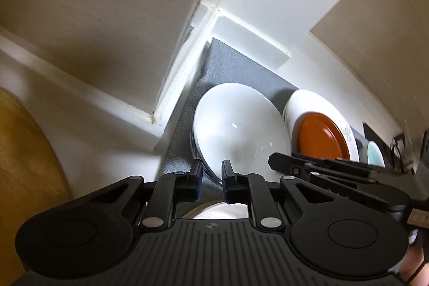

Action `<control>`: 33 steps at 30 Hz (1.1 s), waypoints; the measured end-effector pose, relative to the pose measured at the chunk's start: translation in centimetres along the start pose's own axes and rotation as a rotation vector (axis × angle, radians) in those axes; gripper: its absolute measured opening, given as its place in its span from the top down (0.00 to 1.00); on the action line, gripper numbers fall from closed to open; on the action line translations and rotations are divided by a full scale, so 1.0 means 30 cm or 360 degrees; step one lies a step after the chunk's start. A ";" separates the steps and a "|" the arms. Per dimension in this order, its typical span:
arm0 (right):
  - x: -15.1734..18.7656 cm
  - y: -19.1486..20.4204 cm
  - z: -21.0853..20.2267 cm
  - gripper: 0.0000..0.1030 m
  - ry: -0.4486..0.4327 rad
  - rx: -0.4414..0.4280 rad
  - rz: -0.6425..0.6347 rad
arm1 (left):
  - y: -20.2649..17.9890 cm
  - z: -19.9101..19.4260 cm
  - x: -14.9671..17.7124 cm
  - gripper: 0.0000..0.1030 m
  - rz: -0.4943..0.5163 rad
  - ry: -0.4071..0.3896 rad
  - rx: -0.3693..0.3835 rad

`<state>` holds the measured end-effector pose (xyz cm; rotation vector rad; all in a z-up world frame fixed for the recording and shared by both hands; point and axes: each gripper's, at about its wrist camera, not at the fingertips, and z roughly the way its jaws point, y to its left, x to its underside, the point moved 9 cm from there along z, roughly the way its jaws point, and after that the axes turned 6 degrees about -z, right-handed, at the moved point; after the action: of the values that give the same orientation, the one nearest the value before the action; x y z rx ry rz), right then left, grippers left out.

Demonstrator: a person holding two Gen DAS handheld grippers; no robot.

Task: Organize plates and bowls

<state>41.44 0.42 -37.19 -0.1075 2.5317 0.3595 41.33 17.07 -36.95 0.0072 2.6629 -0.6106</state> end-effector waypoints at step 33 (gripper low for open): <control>-0.022 0.008 0.019 0.83 -0.0086 -0.0114 0.0105 | 0.084 -0.001 -0.016 0.83 -0.0176 0.0006 -0.0005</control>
<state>42.26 0.82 -37.23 -0.0411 2.4739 0.4729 41.99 19.39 -37.79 -0.1408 2.6814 -0.6415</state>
